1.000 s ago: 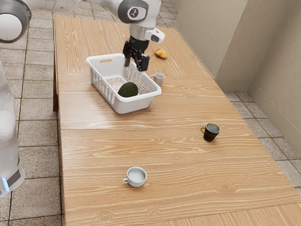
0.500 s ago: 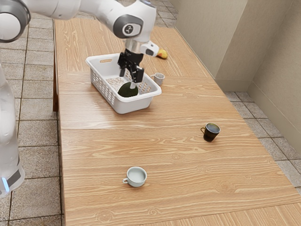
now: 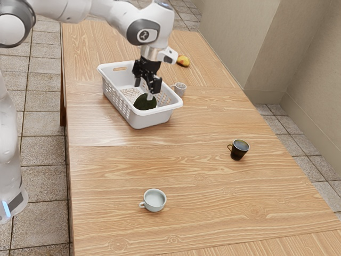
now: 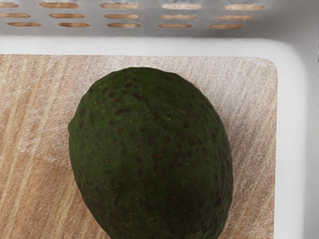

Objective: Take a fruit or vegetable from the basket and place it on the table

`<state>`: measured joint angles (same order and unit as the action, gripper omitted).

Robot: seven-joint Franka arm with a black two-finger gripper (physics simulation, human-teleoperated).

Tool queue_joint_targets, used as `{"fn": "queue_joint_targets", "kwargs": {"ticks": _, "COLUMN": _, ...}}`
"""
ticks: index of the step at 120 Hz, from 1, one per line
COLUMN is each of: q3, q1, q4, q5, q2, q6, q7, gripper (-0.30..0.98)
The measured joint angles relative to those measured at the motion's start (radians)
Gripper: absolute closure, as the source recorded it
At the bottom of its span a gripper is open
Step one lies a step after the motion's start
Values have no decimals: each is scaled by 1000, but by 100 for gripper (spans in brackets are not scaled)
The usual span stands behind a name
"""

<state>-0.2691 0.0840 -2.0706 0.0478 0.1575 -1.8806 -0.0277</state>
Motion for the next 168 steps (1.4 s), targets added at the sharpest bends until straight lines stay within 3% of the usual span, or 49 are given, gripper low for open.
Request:
{"fn": "queue_joint_targets", "kwargs": {"ticks": 147, "q3": -5, "q1": 3, "q4": -17, "q5": -25, "q2": -139, "q6": -109, "q7": -9, "gripper": 1}}
{"fn": "queue_joint_targets", "kwargs": {"ticks": 168, "q3": -5, "q1": 11, "q4": -17, "q5": -23, "q2": -145, "q6": -111, "q7": -19, "gripper": 20}}
